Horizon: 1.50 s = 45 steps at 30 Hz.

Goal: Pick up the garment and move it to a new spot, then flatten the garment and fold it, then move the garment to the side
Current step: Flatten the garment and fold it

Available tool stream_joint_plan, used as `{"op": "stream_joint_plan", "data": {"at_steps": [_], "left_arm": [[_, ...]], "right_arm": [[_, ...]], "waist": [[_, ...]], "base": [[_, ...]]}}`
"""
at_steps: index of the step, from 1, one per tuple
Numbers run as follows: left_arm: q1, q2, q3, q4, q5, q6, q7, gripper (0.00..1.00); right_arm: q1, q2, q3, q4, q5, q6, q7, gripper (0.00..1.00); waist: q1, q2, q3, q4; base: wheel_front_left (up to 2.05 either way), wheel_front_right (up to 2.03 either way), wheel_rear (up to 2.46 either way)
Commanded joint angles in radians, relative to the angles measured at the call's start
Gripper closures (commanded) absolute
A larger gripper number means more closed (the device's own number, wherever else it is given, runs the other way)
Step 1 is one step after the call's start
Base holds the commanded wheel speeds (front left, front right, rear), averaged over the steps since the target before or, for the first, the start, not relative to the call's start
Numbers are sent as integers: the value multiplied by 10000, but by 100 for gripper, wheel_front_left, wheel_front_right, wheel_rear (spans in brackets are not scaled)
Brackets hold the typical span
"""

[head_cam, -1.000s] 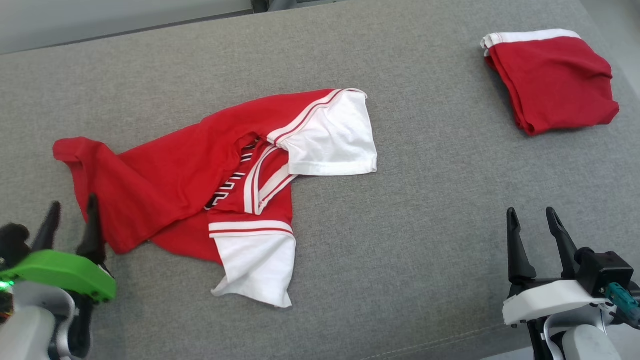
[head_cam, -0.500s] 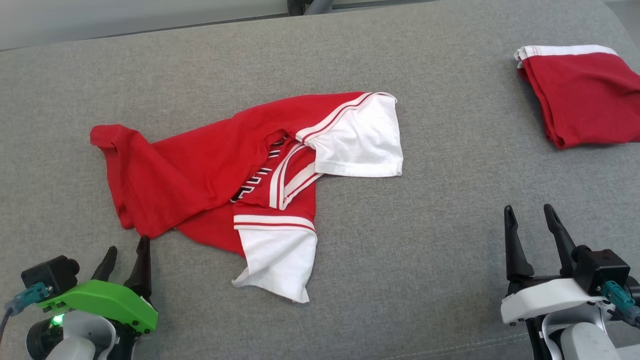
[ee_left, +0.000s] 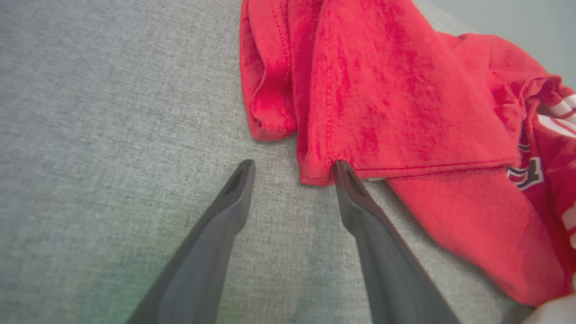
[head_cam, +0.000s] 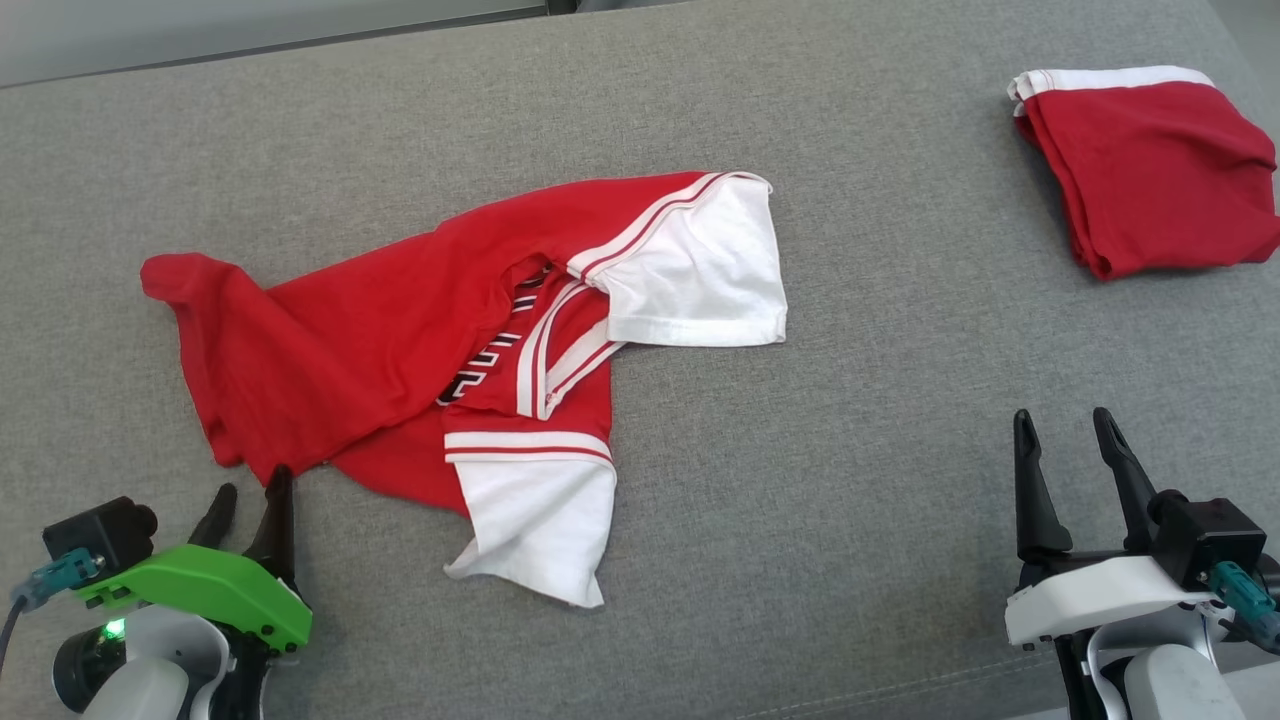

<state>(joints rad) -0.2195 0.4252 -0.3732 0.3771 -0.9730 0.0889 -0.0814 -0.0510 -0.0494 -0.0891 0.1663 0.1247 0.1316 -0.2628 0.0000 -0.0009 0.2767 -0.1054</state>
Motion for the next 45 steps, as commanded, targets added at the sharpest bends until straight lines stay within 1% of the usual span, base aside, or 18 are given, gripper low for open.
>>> {"op": "stream_joint_plan", "data": {"at_steps": [1,6,10,13,15,16,19,23,27,30,32,33,34,35,40,42,45], "left_arm": [[-62,-77,-135,101,27,-115,129,100],[-105,-82,-336,-162,73,-384,245,100],[-181,-140,-191,-697,-110,-404,154,100],[-346,-8,-50,-1491,-136,-315,113,100],[-493,42,23,-2182,-247,-282,301,100],[-837,200,93,-2755,-281,-198,544,100],[-1752,553,56,-3032,146,-9,997,100],[-3176,753,-11,-2693,432,83,1537,100],[-4483,842,24,-1631,811,69,1651,100],[-5293,952,79,-511,1157,88,1340,100],[-5642,941,90,252,1388,7,1027,100],[-5774,921,90,616,1471,-23,859,98],[-5862,891,67,969,1491,-86,734,53],[-5905,850,0,1247,1513,-173,676,0],[-5584,677,-192,2046,1513,-673,257,0],[-5240,587,-185,2073,1415,-773,27,0],[-4498,501,-68,1785,1187,-768,-307,0]], "right_arm": [[-56,-22,-15,5,42,-19,-29,0],[-6,-24,5,82,49,-19,-29,0],[51,-24,-11,116,48,-19,-29,0],[41,-22,13,120,65,-19,-29,0],[26,-24,31,104,84,-19,-29,0],[-30,-22,54,74,109,-19,-29,0],[-270,-21,245,36,141,-19,-29,0],[-546,-28,470,10,264,-19,-29,0],[-715,-22,606,35,420,-19,-29,0],[-770,-18,639,27,534,-19,-29,0],[-790,-21,635,0,600,-19,-29,0],[-792,-22,625,-6,617,-19,-29,0],[-799,-19,618,-7,632,-19,-29,0],[-795,-19,589,-8,633,-19,-29,0],[-724,-19,414,10,486,-19,-29,0],[-675,-22,376,25,426,-19,-29,0],[-573,-25,321,61,336,-19,-29,0]], "waist": [[0,9,-15,17],[0,9,-131,82],[0,9,-200,115],[0,9,-205,110],[0,9,-173,106],[0,9,-68,97],[0,9,221,-42],[0,9,685,-429],[0,9,1143,-825],[0,9,1436,-1055],[0,9,1560,-1143],[0,9,1596,-1160],[0,9,1616,-1166],[0,9,1622,-1160],[0,9,1464,-858],[0,9,1318,-690],[0,9,1067,-426]], "base": [[0,0,0],[0,0,0],[0,0,0],[0,0,0],[0,0,0],[0,0,0],[0,0,0],[0,0,0],[0,0,0],[0,0,0],[0,0,0],[0,0,0],[0,0,0],[0,0,0],[0,0,0],[0,0,0],[0,0,0]]}}
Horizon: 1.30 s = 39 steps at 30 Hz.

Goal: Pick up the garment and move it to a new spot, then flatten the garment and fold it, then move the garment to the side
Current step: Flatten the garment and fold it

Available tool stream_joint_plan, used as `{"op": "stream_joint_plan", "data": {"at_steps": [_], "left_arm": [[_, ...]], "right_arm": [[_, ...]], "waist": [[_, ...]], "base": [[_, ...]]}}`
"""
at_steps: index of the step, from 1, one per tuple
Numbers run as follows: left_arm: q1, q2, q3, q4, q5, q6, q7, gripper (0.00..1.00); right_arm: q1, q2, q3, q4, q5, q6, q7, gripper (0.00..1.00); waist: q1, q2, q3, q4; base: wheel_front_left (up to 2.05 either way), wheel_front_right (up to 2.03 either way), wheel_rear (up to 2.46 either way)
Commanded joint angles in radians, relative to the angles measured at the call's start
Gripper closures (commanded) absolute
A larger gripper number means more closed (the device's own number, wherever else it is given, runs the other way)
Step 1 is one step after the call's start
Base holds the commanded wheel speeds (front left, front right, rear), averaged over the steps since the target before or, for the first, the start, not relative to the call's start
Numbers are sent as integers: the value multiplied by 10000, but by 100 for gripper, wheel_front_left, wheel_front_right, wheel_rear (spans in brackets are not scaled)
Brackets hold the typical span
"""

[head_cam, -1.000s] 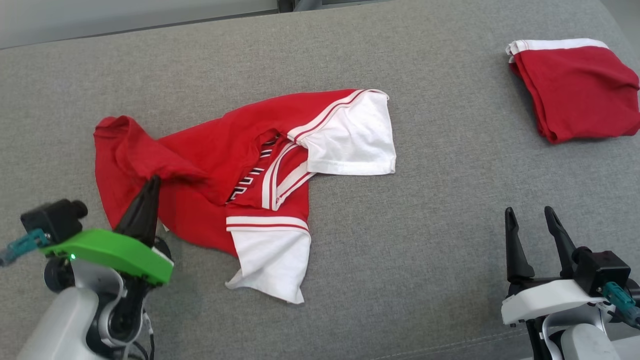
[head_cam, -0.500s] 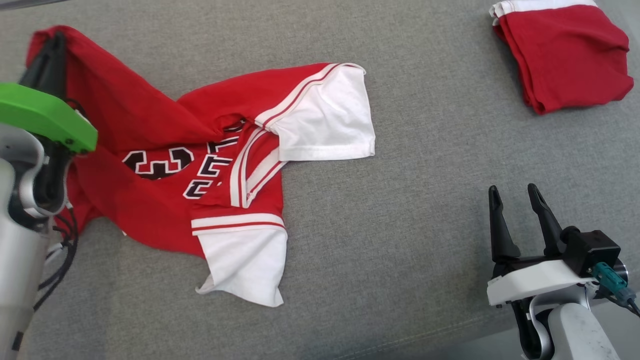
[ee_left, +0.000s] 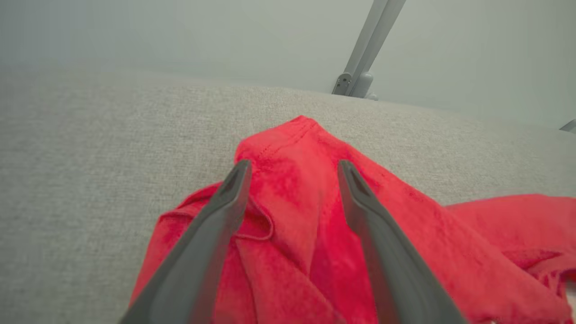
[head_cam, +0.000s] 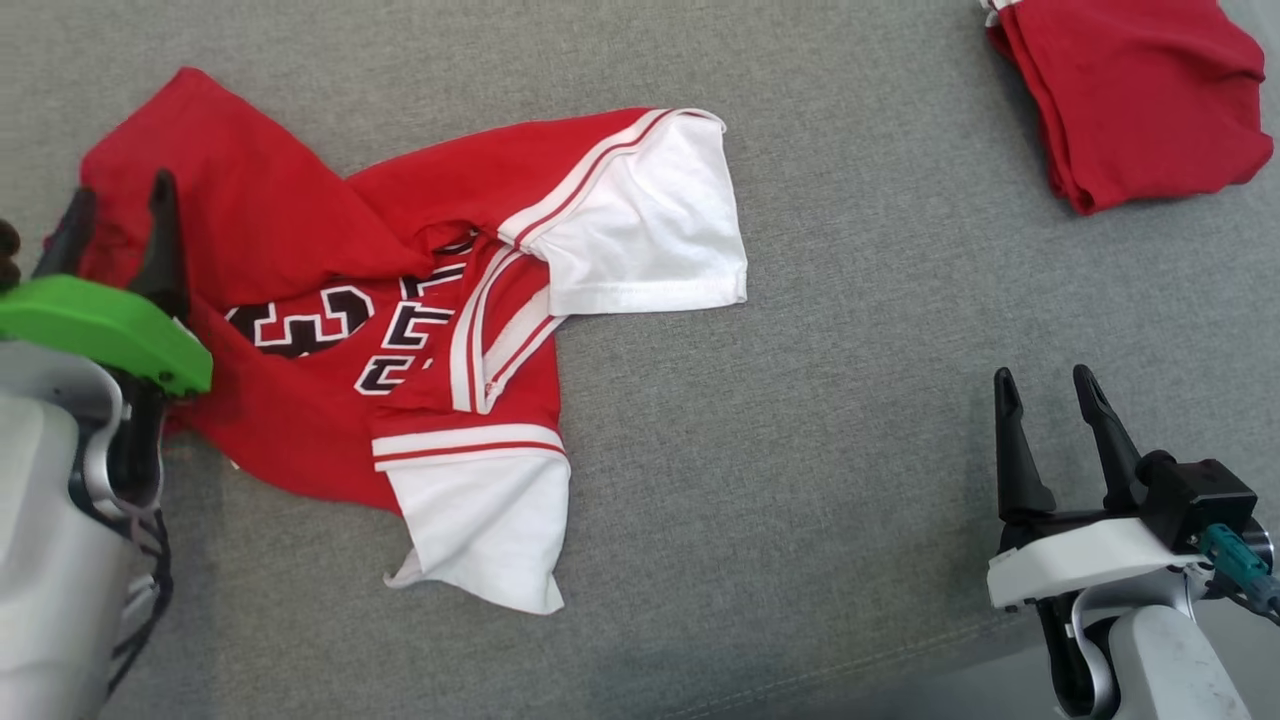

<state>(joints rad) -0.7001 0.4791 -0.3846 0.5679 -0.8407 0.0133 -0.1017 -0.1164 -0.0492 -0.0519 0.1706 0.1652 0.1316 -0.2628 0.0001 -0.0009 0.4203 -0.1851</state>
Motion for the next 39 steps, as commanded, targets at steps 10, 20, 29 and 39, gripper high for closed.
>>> {"op": "stream_joint_plan", "data": {"at_steps": [10,20,29,39], "left_arm": [[3238,-56,77,-1675,-725,644,-72,0],[3300,-443,-201,-1617,-1085,662,607,0],[3089,-594,-279,-970,-1286,11,575,100],[4719,292,-139,-2606,-1357,-43,378,100]], "right_arm": [[353,-26,-203,54,-329,-19,-29,0],[190,-27,-110,114,-507,-19,-29,0],[488,-27,-182,164,-450,-19,-29,0],[786,-27,-395,186,-500,-19,-29,0]], "waist": [[-1,9,-967,1118],[-1,9,-1021,1393],[-1,9,-1219,1448],[-1,9,-1659,1842]], "base": [[0,0,0],[0,0,0],[0,0,0],[0,0,0]]}}
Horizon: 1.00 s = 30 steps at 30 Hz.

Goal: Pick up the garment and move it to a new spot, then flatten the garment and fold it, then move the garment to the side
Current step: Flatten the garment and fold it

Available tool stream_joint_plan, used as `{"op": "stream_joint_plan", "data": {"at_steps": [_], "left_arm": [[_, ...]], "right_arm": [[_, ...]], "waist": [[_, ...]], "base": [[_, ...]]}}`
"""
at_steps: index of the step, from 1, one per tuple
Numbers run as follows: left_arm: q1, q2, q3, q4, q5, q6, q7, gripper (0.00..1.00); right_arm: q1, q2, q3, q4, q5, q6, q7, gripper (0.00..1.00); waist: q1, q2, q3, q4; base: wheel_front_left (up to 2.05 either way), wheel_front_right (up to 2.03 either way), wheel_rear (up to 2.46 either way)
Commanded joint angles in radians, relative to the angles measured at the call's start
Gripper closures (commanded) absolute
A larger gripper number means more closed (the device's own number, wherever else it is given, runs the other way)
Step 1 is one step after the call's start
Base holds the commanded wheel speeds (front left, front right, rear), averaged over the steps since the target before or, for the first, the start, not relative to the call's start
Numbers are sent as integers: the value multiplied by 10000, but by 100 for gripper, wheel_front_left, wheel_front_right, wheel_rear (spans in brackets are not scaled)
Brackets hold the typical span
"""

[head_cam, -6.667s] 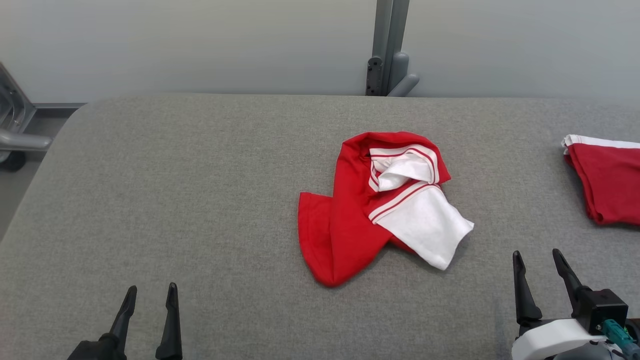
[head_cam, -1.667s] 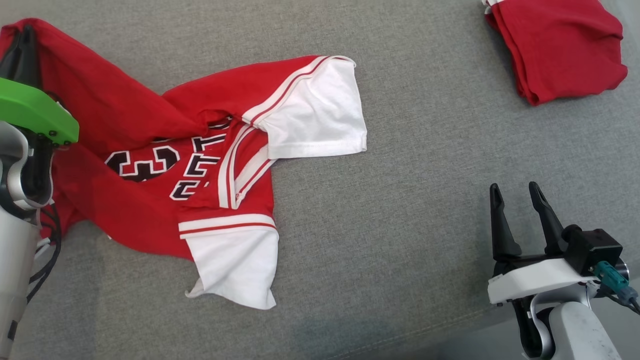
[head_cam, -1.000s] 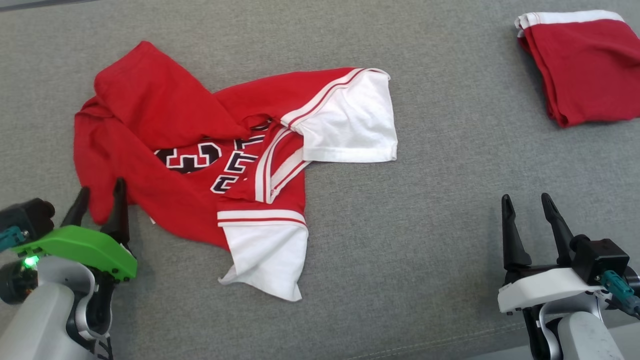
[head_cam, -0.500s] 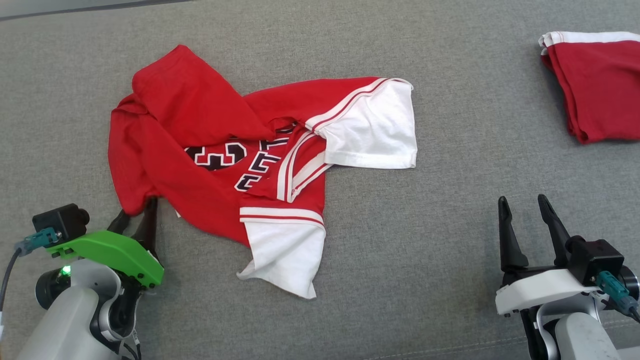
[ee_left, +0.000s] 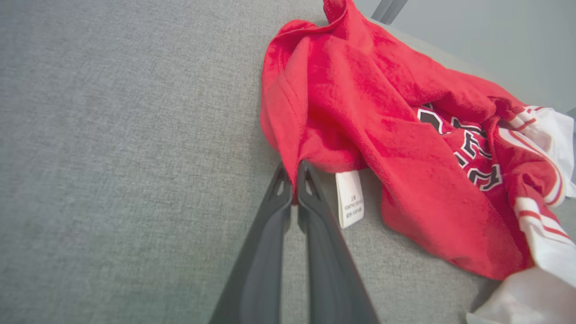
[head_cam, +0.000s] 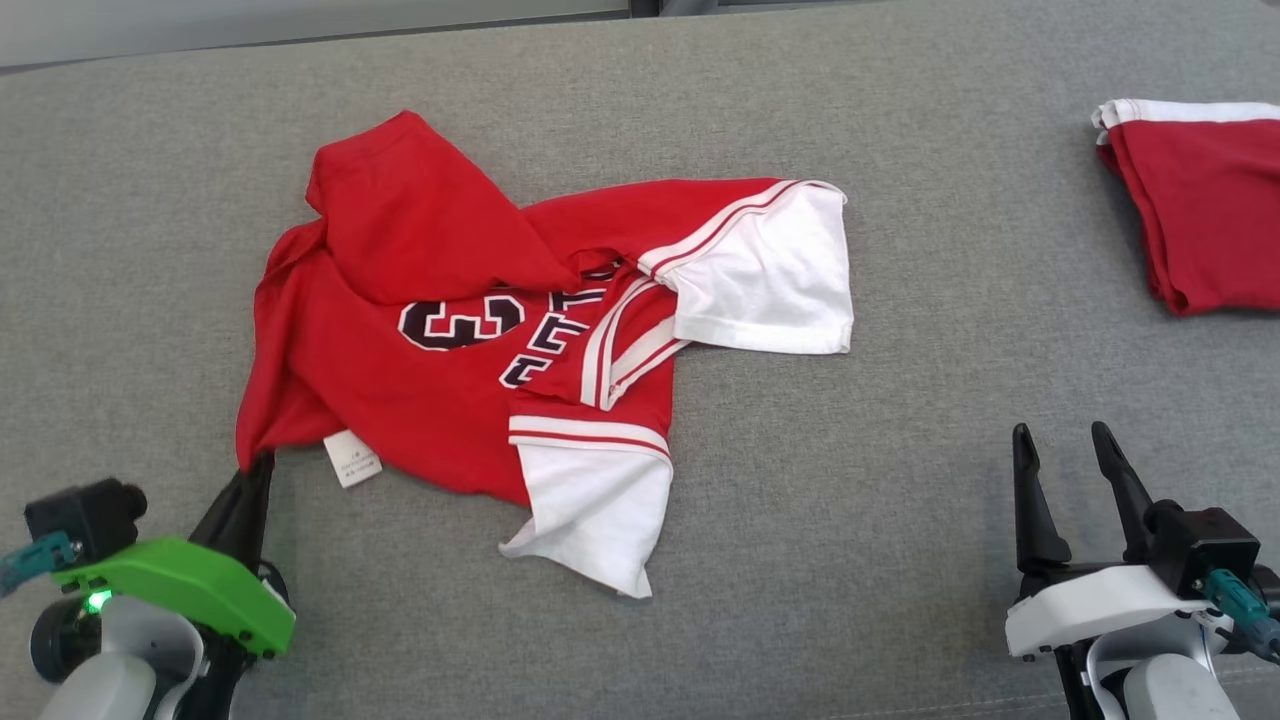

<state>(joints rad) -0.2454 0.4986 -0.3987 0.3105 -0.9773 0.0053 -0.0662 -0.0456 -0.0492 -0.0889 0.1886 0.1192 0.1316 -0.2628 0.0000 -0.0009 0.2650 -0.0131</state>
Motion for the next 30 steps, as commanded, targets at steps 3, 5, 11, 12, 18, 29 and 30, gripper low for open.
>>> {"op": "stream_joint_plan", "data": {"at_steps": [3,5,11,12,18,29,30], "left_arm": [[1126,516,81,-1163,-277,152,307,100],[1690,831,182,-1932,-469,255,491,100],[2854,1668,1036,-3735,-1305,672,843,100],[2854,1668,1036,-3735,-1305,672,843,100],[2787,2261,1514,-3343,-1773,828,1375,100],[2966,1930,1879,-2471,-453,3206,148,0],[3065,1839,1929,-2964,-427,3294,-16,0]], "right_arm": [[209,-27,-78,24,-109,-19,-29,0],[231,-27,-88,39,-164,-19,-29,0],[163,-27,10,43,-292,-19,-29,0],[163,-27,10,43,-292,-19,-29,0],[20,-26,146,175,-251,-19,-28,0],[114,-26,171,232,-6,-19,-28,0],[155,-27,120,219,25,-19,-28,0]], "waist": [[0,9,-196,308],[0,9,-242,440],[0,9,-274,706],[0,9,-274,706],[0,9,-161,779],[0,9,-211,-67],[0,9,-211,-108]], "base": [[0,0,0],[0,0,0],[0,0,0],[0,0,0],[0,0,0],[0,0,0],[0,0,0]]}}
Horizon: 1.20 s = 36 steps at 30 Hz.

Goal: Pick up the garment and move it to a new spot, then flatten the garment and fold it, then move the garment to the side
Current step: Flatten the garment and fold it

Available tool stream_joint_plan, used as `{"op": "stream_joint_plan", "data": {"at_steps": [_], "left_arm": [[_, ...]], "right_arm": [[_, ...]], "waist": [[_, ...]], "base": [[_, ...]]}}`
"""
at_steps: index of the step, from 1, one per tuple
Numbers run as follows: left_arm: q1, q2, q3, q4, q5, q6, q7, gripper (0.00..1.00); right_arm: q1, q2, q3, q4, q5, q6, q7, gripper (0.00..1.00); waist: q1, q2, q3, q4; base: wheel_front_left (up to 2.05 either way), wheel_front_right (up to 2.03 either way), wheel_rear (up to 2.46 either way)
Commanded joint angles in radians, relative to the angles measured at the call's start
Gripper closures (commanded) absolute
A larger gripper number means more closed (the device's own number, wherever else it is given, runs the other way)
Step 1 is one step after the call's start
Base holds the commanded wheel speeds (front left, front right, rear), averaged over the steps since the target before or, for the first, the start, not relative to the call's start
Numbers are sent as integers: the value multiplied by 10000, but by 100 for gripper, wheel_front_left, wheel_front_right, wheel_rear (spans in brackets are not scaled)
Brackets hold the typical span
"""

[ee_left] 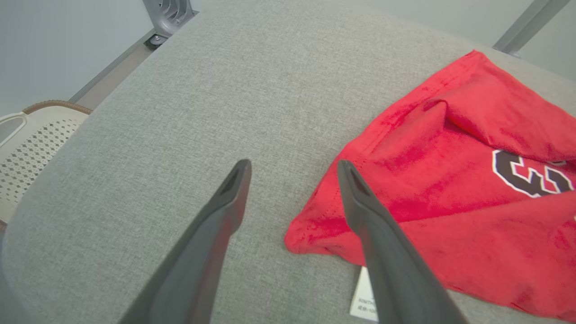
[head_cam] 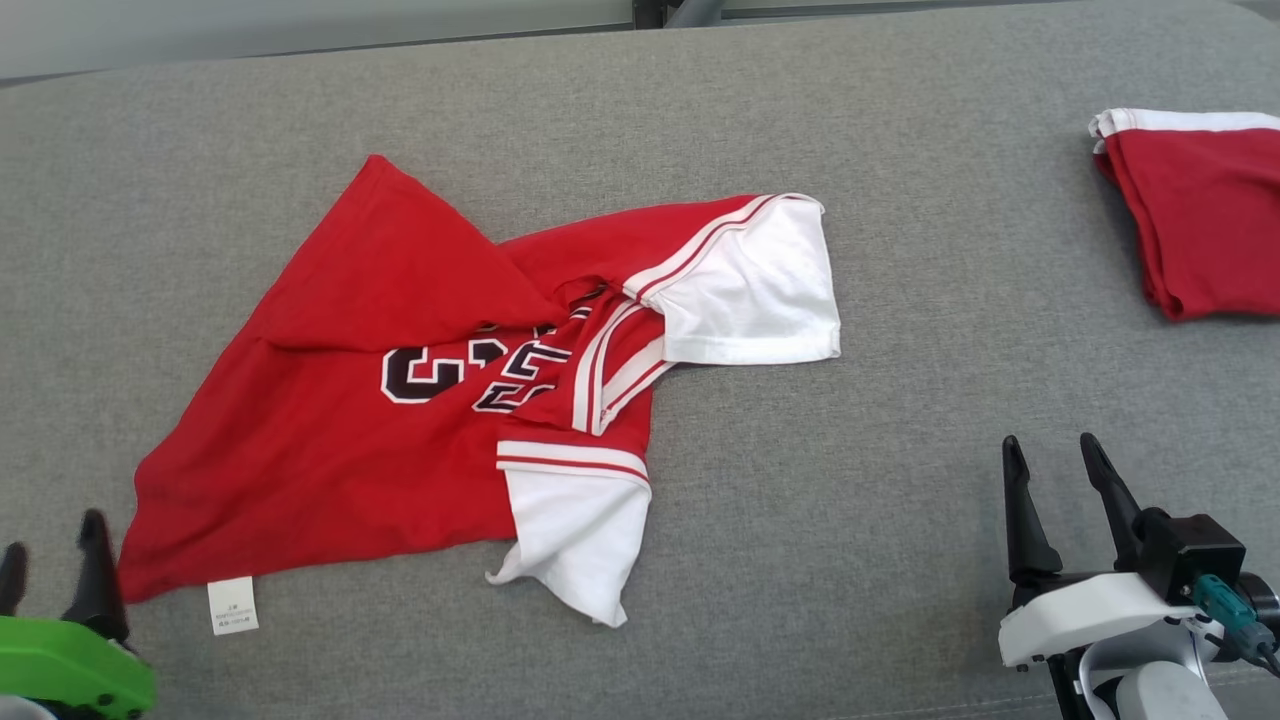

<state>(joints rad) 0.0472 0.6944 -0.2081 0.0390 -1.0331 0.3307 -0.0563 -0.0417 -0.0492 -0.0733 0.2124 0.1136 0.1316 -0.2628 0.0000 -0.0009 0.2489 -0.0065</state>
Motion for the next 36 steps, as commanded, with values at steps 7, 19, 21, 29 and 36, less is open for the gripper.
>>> {"op": "stream_joint_plan", "data": {"at_steps": [7,19,21,29,36], "left_arm": [[-555,-1026,-1646,-3039,134,-584,576,0],[-2460,-2627,-3210,-353,-114,-1519,1618,0],[-2586,-2591,-3270,-18,-28,-1572,1679,0],[-2572,-2596,-3504,43,-235,-2197,1812,100],[-3566,-3221,-3784,-618,-138,-2277,2050,100]], "right_arm": [[-73,-26,66,-42,173,-19,-28,0],[-95,-27,326,-193,363,-19,-28,0],[-95,-21,312,-210,389,-17,-28,0],[-8,-26,308,-154,448,-19,-28,0],[-87,-26,546,-150,590,-19,-28,0]], "waist": [[0,9,116,-337],[0,9,246,-1098],[0,9,238,-1256],[0,9,76,-1685],[0,9,-35,-2270]], "base": [[0,0,0],[0,0,0],[0,0,0],[0,0,0],[0,0,0]]}}
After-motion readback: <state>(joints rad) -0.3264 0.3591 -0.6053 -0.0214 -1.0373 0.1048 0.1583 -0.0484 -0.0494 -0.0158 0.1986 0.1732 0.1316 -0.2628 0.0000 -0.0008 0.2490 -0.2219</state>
